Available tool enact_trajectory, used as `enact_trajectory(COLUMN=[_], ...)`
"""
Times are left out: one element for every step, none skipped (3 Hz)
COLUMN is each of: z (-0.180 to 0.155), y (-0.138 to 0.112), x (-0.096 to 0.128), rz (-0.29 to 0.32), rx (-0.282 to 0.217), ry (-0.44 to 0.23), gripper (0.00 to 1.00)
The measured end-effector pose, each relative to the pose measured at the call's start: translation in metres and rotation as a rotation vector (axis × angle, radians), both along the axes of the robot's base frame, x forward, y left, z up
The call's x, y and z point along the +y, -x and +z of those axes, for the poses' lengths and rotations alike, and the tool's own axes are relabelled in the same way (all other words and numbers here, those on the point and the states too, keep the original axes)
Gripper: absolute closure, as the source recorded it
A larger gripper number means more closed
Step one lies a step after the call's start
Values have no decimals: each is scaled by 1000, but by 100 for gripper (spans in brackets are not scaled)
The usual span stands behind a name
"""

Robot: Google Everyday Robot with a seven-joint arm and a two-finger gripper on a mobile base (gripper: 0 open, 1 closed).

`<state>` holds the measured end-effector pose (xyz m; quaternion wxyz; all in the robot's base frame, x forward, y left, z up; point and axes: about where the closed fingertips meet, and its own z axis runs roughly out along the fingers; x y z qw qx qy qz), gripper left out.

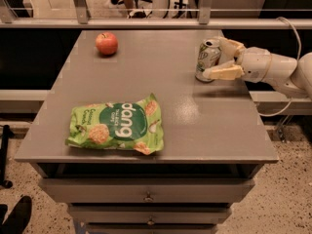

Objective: Place 7up can upright

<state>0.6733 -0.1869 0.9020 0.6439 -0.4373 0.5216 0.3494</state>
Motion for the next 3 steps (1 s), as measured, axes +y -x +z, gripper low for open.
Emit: enact_trajectory(z=[12,40,46], y=[12,34,39], x=[-20,-58,-67], rz=[7,13,18], rx=[23,-1,-13], ry=[89,173,186], gripper=[0,0,0])
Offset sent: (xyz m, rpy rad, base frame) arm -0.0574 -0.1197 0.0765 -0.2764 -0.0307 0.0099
